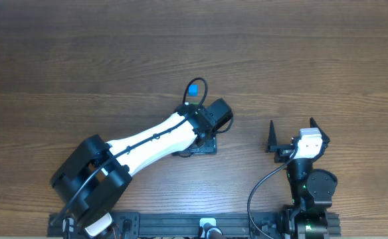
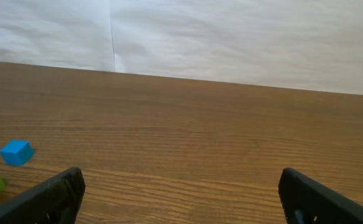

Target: Stack Cubes

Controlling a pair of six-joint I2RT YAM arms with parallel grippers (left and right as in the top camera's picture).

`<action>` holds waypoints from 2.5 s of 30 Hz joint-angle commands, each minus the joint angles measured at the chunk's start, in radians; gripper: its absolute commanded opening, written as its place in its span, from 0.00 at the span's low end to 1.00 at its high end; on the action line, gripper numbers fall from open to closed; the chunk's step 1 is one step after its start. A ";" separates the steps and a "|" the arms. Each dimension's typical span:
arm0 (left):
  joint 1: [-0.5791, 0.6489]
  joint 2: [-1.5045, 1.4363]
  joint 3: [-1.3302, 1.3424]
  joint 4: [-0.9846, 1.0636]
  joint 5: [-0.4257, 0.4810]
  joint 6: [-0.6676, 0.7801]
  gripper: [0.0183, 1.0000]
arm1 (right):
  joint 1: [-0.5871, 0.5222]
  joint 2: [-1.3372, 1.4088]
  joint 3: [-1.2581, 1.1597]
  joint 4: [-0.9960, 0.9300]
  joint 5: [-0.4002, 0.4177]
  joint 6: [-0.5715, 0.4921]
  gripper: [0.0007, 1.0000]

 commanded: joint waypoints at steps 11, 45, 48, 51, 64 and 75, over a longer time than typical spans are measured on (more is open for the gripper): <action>0.010 -0.023 -0.054 0.062 0.024 -0.029 0.68 | 0.005 -0.010 -0.006 -0.003 0.010 0.003 0.99; 0.010 -0.085 -0.051 0.062 0.012 -0.043 0.15 | 0.005 -0.010 -0.006 -0.003 0.010 0.003 0.99; 0.010 -0.140 -0.051 0.060 -0.005 -0.043 0.15 | 0.005 -0.010 -0.006 -0.003 0.010 0.002 0.99; 0.013 -0.181 -0.032 0.035 -0.027 -0.043 0.13 | 0.005 -0.010 -0.006 -0.003 0.010 0.003 0.99; 0.105 -0.131 0.174 -0.053 -0.048 0.064 0.09 | 0.005 -0.010 -0.006 -0.003 0.010 0.003 0.99; 0.129 -0.017 0.224 -0.071 0.001 0.112 0.08 | 0.005 -0.010 -0.006 -0.003 0.010 0.002 0.99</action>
